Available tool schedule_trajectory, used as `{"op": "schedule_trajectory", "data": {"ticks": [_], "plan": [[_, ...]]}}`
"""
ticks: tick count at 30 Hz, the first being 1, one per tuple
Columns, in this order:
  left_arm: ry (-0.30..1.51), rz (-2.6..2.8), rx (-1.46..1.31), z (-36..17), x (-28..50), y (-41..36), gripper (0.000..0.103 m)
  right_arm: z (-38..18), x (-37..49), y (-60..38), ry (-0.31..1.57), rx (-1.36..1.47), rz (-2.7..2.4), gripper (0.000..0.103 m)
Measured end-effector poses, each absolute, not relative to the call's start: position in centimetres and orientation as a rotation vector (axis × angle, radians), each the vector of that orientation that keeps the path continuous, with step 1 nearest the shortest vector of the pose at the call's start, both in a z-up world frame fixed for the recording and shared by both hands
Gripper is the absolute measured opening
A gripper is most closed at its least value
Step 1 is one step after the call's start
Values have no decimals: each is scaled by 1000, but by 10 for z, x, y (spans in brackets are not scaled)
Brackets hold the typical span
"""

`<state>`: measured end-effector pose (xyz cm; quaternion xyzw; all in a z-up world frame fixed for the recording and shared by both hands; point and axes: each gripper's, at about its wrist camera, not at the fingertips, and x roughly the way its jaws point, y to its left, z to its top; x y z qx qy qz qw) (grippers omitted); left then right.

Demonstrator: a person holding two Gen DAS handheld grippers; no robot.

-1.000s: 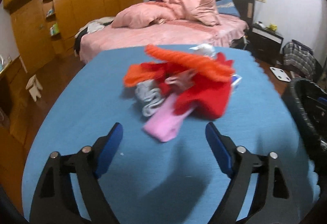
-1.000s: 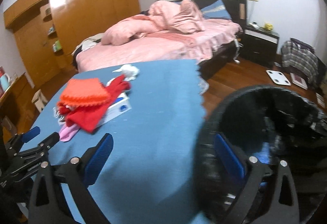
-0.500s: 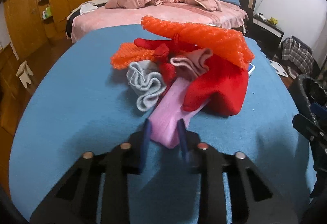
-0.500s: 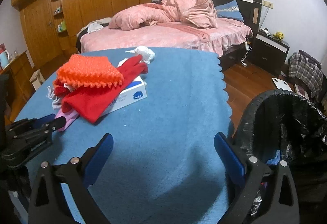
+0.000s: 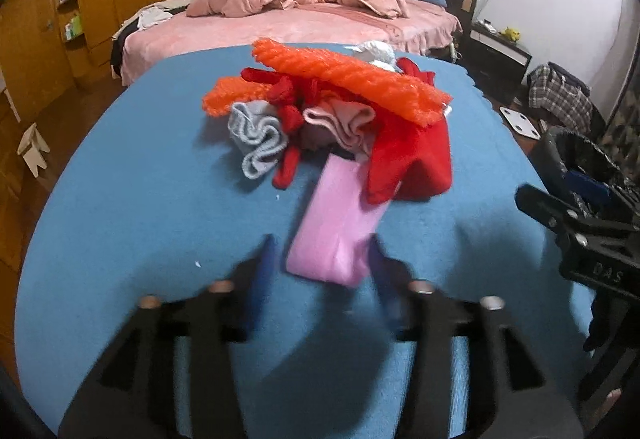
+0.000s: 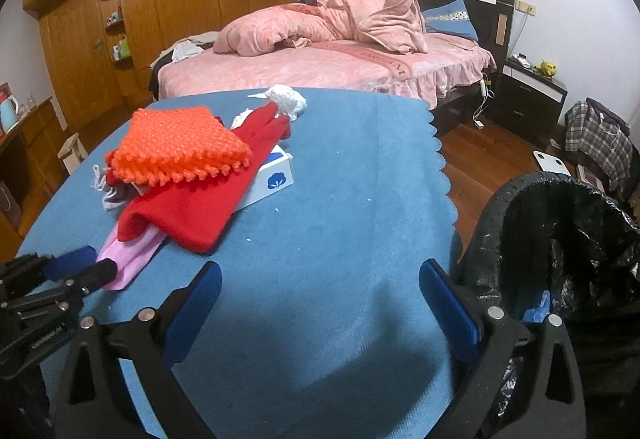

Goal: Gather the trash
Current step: 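Grasp the pink mask with the left gripper and lift it, then grasp the orange mesh net with the right gripper and lift it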

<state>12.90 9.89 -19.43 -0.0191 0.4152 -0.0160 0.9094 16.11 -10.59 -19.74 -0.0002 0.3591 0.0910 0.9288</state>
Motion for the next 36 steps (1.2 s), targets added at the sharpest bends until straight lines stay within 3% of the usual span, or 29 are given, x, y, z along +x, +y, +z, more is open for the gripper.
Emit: {"op": "schedule_trajectory", "data": {"ticks": [3,7,8,9,13,36], "plan": [[853,-22,-27,-196,135,98,60,-199,161,-107,735,5,181,97],[885,-57,3,-205,146,89,57,-199,163,-107,735,4,183,97],[897,-67,7,-208,147,87,39,-198,164,-108,735,4,182,97],[910,-79,14,-211,149,84,30,-198,164,-108,734,5,183,97],[885,-89,-14,-207,146,87,18,-194,168,-106,727,16,186,97],[731,51,-132,-140,142,149,17,-148,217,-33,656,21,359,94]]}}
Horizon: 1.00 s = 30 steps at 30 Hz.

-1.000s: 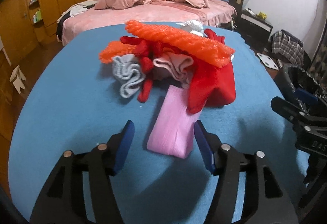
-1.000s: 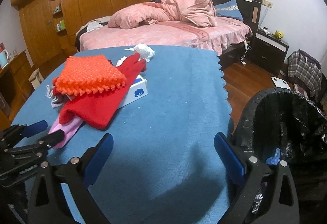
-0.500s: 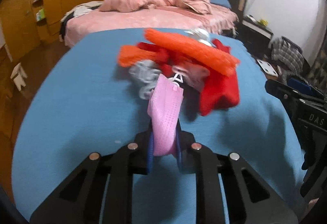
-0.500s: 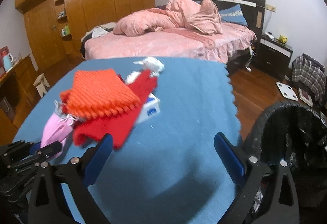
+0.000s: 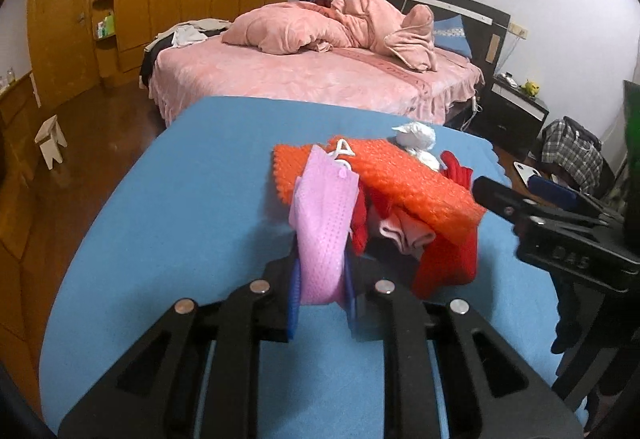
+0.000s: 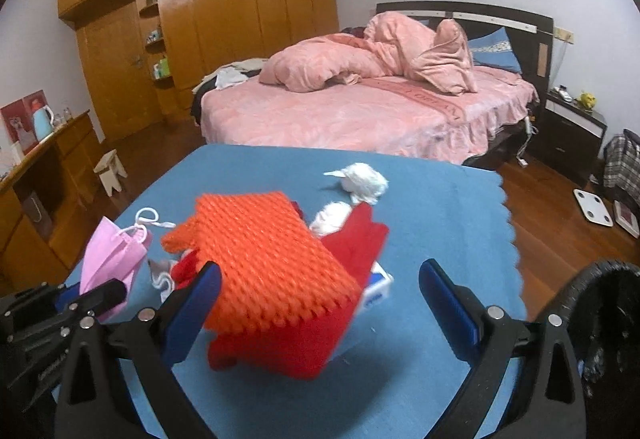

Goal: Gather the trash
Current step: 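Grasp the orange mesh net with the right gripper and lift it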

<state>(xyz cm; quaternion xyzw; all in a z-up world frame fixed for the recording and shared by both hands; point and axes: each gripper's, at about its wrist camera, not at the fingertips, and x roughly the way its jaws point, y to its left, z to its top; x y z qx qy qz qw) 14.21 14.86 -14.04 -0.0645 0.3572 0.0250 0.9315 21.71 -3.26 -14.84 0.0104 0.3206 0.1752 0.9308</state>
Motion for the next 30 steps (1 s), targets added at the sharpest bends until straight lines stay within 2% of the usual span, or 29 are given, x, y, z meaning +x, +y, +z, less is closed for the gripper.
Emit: {"op": "schedule_trajectory", "data": {"ticks": [6,9,12,13,14,15,16,17,20,30], "plan": [[738,97,-132,-146,153,156,17,-165,233,-13,728,4,408,83],[743,100,-127,-150,157,157,17,-175,233,-5,758,-13,432,73],[748,102,-136,-151,160,159,17,-179,231,-2,766,-17,459,57],[748,102,-135,-151,160,159,17,-179,231,-2,768,-16,468,45],[747,101,-135,-151,160,159,17,-179,230,-1,771,-20,488,37],[747,101,-137,-151,161,160,17,-178,230,0,770,-27,491,33],[747,102,-137,-151,161,159,17,-177,229,0,769,-32,499,22],[748,103,-137,-151,160,159,17,-177,228,0,771,-30,513,18],[745,108,-140,-152,159,160,17,-172,225,-4,758,-9,535,15],[711,121,-120,-135,146,152,17,-140,207,-30,681,68,522,14]]}}
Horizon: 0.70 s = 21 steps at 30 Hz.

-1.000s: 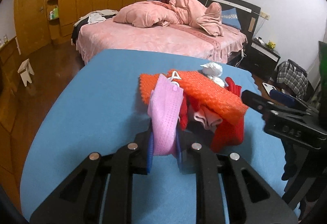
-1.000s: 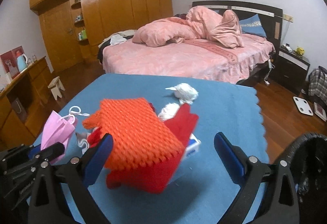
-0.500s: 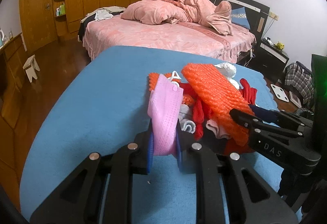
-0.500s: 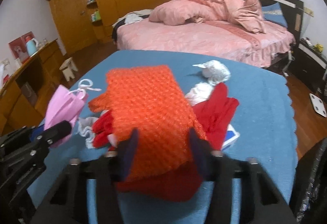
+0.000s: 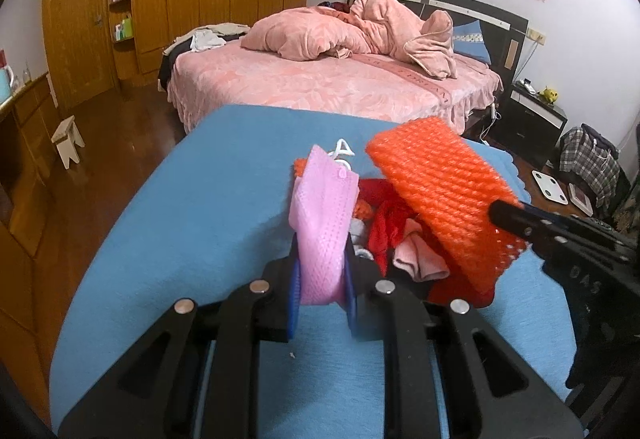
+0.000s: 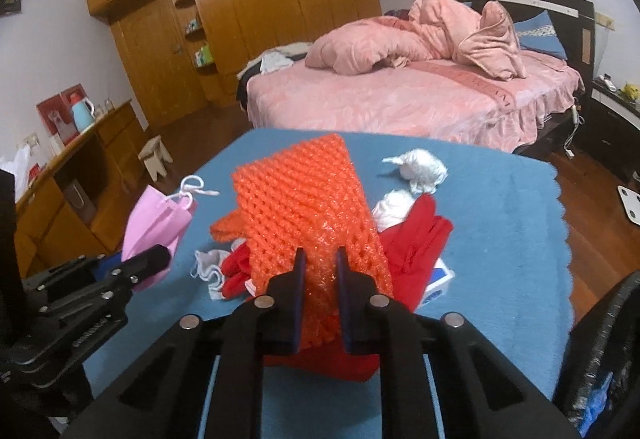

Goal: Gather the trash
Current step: 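Grasp the orange mesh net with the right gripper and lift it, then carry the pink mask and orange net to the bin and release both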

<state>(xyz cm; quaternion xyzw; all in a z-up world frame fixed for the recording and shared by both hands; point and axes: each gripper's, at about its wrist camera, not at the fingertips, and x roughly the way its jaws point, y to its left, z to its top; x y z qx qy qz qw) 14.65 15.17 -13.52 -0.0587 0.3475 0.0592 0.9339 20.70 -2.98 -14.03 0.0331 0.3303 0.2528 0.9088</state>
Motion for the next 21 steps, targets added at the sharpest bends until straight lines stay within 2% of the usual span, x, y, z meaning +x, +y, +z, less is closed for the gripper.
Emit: {"op": "schedule_trajectory", "data": {"ticks": [21], "plan": [[624,-28,-79,-93,127,78,17,-94,154,-132,560,154,347,14]]}}
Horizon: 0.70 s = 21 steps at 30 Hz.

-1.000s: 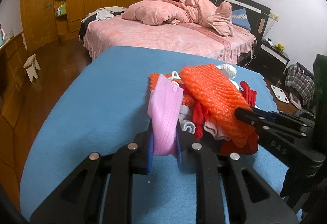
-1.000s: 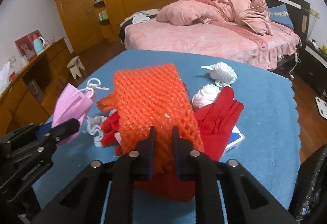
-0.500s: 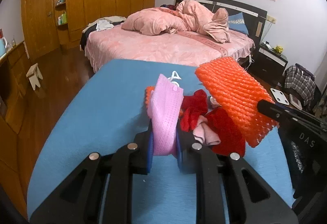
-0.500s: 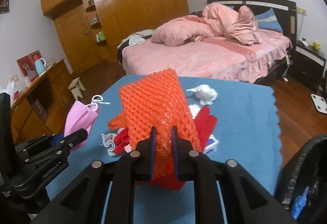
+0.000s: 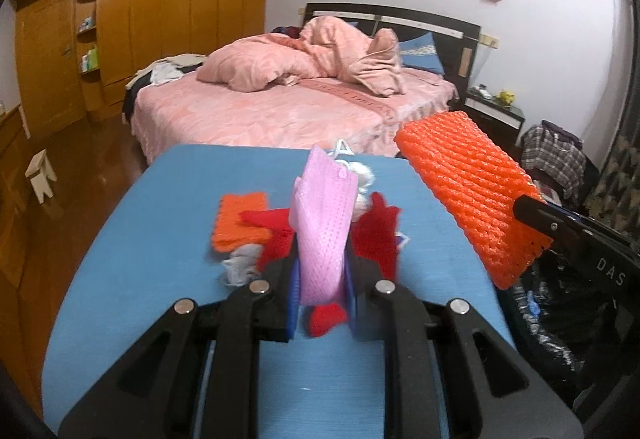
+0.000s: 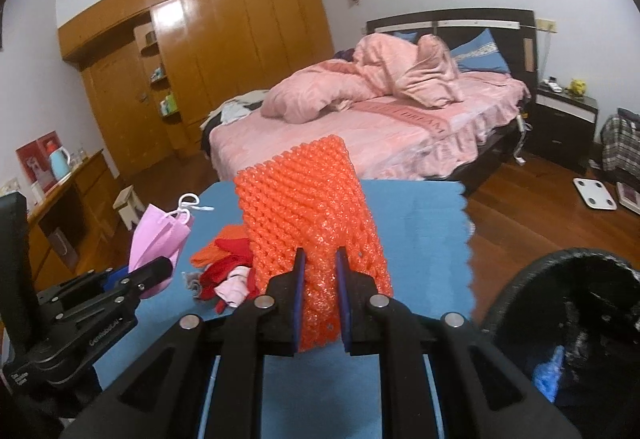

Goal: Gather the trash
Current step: 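Carry the pink mask and orange net to the bin and release both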

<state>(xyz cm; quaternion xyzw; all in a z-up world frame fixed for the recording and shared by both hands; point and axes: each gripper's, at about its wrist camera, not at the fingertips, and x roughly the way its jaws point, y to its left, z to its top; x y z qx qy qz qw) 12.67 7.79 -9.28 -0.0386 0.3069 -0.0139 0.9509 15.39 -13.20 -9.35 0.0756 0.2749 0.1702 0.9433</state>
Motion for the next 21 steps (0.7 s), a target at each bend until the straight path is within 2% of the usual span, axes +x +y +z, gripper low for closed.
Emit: {"op": "schedule_trajectory", "data": {"ticks": [21], "plan": [[618,-437,7,-94,133,-111,17,-110,101,-327,549,220,-85,14]]}}
